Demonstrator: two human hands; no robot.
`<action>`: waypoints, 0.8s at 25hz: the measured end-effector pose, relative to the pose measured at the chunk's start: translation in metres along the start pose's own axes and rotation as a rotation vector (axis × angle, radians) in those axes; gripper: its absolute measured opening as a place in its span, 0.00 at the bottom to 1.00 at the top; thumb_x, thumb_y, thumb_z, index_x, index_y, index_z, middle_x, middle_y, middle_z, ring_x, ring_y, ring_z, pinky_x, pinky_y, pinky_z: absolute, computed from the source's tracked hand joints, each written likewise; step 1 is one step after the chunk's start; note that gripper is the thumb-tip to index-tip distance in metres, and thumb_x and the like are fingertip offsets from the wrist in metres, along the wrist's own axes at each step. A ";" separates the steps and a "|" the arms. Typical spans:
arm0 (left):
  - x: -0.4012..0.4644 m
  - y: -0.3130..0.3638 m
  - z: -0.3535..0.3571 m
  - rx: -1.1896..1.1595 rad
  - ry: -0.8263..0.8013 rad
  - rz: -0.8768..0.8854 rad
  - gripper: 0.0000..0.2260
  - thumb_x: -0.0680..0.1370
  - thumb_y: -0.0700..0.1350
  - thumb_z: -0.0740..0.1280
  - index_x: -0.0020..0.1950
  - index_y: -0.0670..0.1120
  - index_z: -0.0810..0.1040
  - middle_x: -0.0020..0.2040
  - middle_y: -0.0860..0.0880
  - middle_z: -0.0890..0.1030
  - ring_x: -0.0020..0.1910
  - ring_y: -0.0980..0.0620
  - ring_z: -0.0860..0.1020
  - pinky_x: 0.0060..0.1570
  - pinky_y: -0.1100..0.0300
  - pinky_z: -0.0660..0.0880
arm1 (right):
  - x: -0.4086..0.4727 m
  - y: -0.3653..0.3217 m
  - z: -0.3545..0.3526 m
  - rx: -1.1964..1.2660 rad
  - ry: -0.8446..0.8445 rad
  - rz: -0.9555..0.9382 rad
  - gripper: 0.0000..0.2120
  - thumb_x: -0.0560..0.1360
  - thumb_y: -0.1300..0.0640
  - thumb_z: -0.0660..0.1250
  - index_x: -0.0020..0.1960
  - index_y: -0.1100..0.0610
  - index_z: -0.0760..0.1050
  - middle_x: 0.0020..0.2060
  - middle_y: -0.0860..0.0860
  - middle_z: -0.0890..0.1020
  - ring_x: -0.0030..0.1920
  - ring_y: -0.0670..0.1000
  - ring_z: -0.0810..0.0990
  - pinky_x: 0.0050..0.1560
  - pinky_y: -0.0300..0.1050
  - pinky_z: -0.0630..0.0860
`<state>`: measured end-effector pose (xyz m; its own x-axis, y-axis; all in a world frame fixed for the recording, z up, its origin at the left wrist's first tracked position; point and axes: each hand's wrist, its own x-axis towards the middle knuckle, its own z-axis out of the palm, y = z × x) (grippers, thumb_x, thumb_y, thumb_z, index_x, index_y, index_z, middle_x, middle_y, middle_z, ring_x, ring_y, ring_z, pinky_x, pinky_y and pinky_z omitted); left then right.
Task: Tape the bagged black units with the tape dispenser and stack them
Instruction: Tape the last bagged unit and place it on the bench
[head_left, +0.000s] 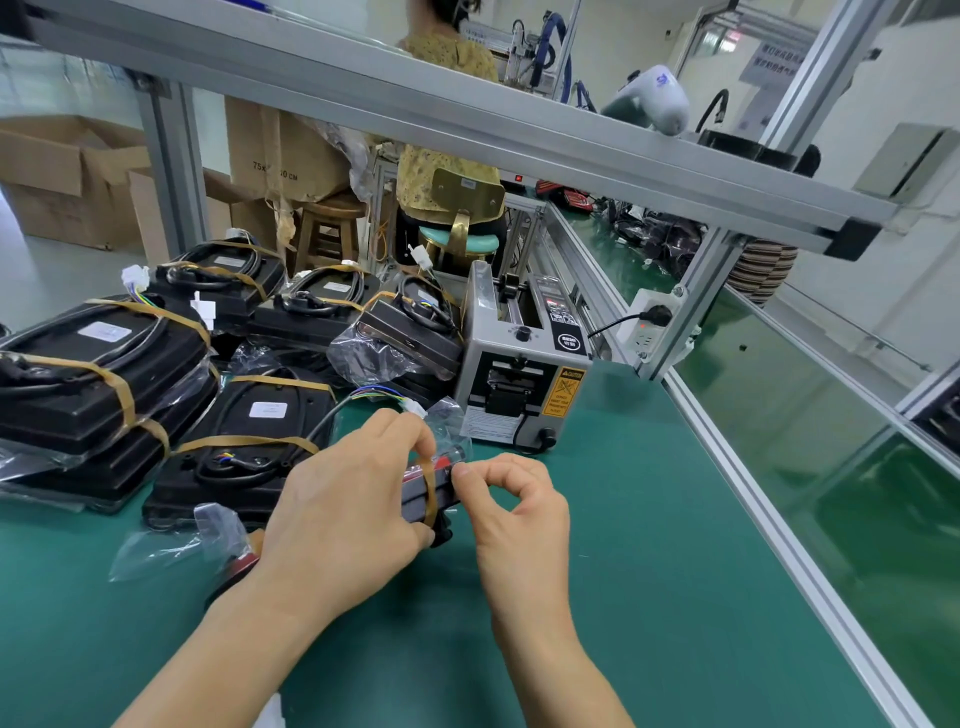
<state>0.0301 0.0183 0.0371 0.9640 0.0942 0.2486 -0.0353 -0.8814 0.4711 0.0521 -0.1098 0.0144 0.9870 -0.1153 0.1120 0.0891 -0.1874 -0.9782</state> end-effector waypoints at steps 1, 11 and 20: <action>0.000 0.000 0.000 0.003 0.002 0.000 0.23 0.61 0.52 0.76 0.48 0.58 0.66 0.43 0.60 0.71 0.33 0.68 0.65 0.31 0.72 0.57 | -0.001 -0.001 0.001 -0.019 0.011 -0.012 0.09 0.72 0.56 0.73 0.33 0.49 0.80 0.45 0.45 0.78 0.52 0.42 0.77 0.67 0.55 0.66; -0.002 0.001 0.000 0.001 0.028 0.019 0.22 0.60 0.51 0.76 0.47 0.57 0.68 0.41 0.59 0.72 0.32 0.65 0.66 0.31 0.73 0.58 | -0.010 0.006 0.012 -0.175 0.110 -0.103 0.05 0.75 0.54 0.68 0.42 0.47 0.74 0.44 0.43 0.76 0.49 0.42 0.74 0.56 0.41 0.61; -0.001 -0.003 0.002 -0.006 0.042 0.034 0.22 0.59 0.51 0.76 0.46 0.58 0.67 0.39 0.60 0.71 0.33 0.65 0.67 0.31 0.72 0.58 | -0.002 0.014 0.012 0.191 0.025 0.037 0.04 0.75 0.56 0.69 0.47 0.48 0.75 0.40 0.41 0.80 0.42 0.38 0.77 0.44 0.31 0.71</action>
<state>0.0296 0.0197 0.0335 0.9505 0.0839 0.2993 -0.0694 -0.8814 0.4673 0.0529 -0.1010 -0.0020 0.9865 -0.1438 0.0777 0.0793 0.0053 -0.9968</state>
